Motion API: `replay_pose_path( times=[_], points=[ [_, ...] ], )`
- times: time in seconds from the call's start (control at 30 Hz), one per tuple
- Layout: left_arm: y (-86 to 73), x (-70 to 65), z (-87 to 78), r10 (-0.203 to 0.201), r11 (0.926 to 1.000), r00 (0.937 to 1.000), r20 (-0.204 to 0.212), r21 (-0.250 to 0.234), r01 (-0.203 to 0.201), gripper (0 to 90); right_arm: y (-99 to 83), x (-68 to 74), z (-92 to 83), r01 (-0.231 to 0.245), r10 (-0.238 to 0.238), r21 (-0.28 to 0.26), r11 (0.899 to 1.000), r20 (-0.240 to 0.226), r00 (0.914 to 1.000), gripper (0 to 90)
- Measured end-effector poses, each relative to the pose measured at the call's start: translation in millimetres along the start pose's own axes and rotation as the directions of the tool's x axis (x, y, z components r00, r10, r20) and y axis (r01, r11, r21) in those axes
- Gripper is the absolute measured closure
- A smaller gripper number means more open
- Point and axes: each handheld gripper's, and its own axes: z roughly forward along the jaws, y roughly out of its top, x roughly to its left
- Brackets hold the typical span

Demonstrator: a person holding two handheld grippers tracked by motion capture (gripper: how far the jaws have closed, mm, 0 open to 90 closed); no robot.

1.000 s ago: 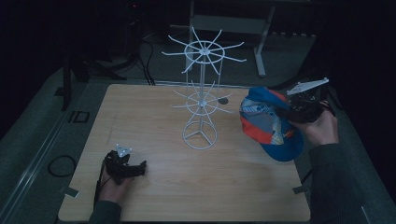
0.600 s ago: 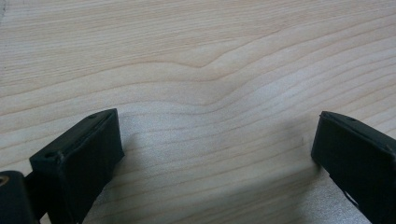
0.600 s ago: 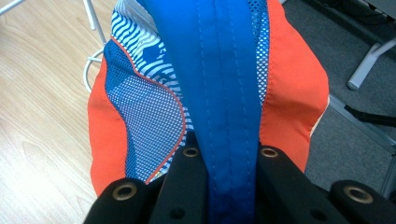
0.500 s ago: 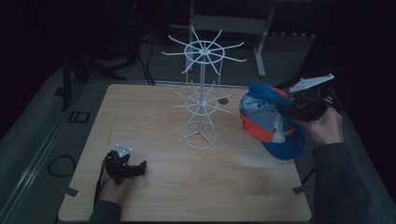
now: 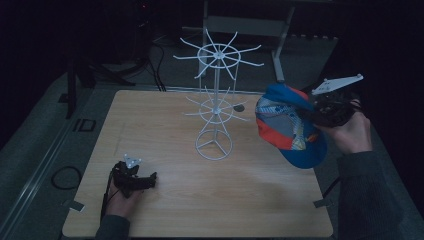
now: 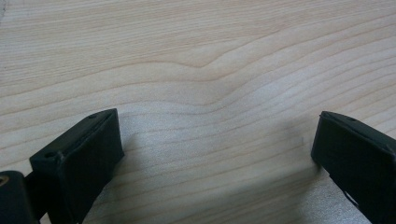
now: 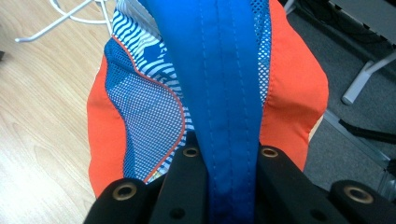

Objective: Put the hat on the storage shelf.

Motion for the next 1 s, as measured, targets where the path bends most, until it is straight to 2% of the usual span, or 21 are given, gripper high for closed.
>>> replay_pose_path(
  times=[0.5, 1.0],
  points=[
    [0.0, 0.1, 0.0, 0.001, 1.0, 1.0, 0.0, 0.0, -0.001, 2.3, 1.9, -0.7, -20.7, 0.012, -0.014, -0.056, 0.998, -0.019, 0.9997, 87.8],
    [0.0, 0.2, 0.0, 0.003, 1.0, 1.0, -0.001, 0.0, -0.003, 2.3, 5.2, -3.9, -36.2, -0.008, 0.001, -0.123, 0.992, -0.058, 0.9983, 87.9]
  ],
)
